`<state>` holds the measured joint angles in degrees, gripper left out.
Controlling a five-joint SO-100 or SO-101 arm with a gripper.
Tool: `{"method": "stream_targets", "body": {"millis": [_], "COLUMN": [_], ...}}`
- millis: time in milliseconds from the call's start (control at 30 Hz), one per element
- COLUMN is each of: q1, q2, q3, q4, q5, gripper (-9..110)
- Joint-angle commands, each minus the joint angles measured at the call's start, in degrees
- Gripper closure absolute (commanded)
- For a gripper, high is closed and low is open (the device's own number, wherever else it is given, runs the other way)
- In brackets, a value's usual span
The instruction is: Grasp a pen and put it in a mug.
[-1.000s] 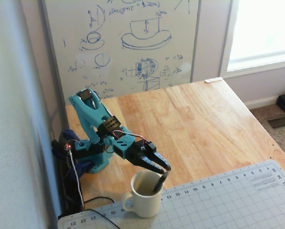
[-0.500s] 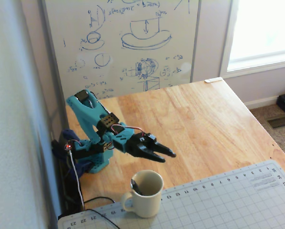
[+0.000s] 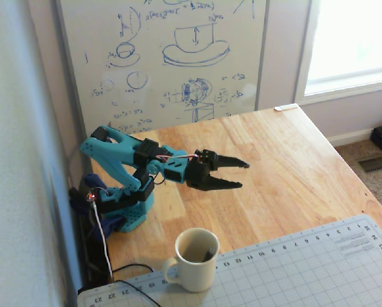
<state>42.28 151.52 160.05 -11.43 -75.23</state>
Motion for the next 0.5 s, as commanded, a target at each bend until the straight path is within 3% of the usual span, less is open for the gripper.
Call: {"method": "stream_targets", "body": {"millis": [0,200,467], "q1": [-8.79,-19.86,-33.4], "q2": [2.55,2.9,2.99], "q3": [-6.24,-7.29,-11.87], "q4": [4.39,13.45,37.27], "q5": [23.2,49.57,53.09], "gripper": [79,79,80]}}
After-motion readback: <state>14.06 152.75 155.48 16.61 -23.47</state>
